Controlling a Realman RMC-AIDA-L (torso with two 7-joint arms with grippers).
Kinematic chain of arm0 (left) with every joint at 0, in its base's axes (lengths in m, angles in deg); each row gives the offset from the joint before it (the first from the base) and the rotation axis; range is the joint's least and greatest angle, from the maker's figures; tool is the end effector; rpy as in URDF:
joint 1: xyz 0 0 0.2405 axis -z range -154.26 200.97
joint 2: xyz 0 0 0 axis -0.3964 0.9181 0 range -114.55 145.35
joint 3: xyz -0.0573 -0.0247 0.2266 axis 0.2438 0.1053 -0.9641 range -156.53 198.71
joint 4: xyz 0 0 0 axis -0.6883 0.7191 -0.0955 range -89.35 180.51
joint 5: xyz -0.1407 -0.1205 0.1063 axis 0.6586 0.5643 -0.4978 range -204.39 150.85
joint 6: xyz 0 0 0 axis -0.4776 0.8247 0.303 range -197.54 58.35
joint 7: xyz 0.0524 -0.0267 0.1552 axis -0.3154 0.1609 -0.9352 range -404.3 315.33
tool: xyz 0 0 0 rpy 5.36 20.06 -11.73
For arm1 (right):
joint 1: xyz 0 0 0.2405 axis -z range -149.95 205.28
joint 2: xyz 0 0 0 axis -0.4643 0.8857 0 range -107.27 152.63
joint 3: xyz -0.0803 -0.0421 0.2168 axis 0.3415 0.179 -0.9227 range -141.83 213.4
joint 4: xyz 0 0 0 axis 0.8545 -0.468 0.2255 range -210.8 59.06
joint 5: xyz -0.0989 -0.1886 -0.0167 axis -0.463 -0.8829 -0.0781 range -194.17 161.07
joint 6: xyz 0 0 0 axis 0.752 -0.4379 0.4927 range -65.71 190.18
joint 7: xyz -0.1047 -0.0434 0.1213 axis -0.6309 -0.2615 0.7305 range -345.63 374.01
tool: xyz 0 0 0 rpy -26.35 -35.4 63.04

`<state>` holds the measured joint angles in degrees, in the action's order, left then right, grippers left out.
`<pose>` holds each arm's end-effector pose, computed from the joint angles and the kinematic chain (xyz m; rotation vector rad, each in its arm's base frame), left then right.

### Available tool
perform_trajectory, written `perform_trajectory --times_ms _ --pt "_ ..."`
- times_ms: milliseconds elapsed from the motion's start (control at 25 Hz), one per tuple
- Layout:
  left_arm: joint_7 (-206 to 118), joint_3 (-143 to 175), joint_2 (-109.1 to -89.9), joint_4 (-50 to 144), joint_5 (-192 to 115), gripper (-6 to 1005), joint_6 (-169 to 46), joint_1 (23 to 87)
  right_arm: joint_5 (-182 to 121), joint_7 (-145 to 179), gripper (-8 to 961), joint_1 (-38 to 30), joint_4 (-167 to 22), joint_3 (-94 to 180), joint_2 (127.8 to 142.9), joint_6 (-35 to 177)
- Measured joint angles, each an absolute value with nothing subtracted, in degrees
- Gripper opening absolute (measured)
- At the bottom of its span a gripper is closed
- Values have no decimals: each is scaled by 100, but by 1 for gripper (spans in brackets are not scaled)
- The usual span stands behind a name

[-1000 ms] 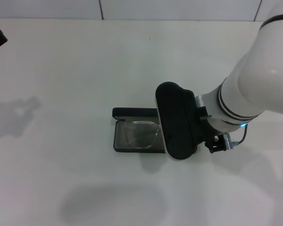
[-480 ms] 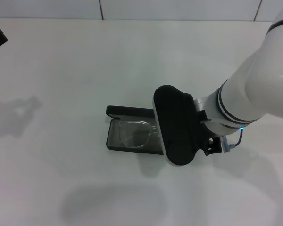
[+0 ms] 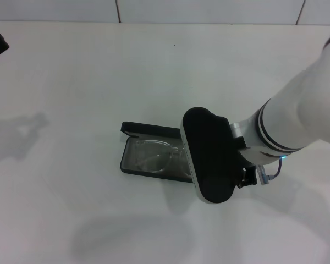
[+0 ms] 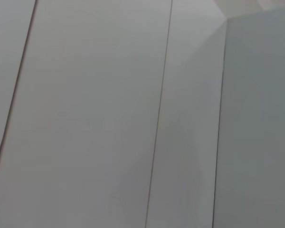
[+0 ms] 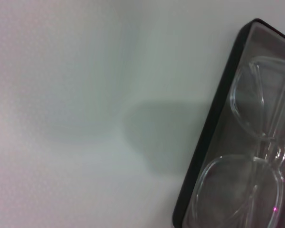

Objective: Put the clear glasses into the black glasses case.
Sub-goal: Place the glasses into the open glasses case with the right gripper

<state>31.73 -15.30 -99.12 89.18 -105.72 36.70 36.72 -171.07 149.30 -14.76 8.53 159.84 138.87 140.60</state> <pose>-0.2557 0.2739 0.1177 -2.2393 -0.3882 -1.2719 0.1042 0.3021 -0.1067 -2.7134 -0.5477 -0.9526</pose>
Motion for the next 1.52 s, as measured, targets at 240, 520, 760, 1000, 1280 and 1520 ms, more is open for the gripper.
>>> perform_trajectory --times_ms 240,520,760,1000,1280,1520 --pt "3215 -1530 -9912 8918 -10575 157 3675 3701 -17136 14714 144 -1157 1096 15956 13887 13985" --pt "3283 -1547 -9912 8917 -10578 157 3676 3733 -17147 14524 144 -976 1166 15953 13887 13803" --pt "3290 -1531 -9905 8918 -10579 157 3683 3724 -17381 14514 144 -905 1281 15987 13887 13757" --pt "3294 -1529 -9903 8917 -10582 157 3684 3729 -17438 14447 144 -874 1351 16006 13887 13704" --pt "3295 -1530 -9893 8917 -10582 157 3684 3734 -17438 14246 143 -802 1361 16005 13884 13523" --pt "3295 -1529 -9885 8917 -10582 157 3684 3733 -17404 14128 143 -686 1508 16013 13853 13432"
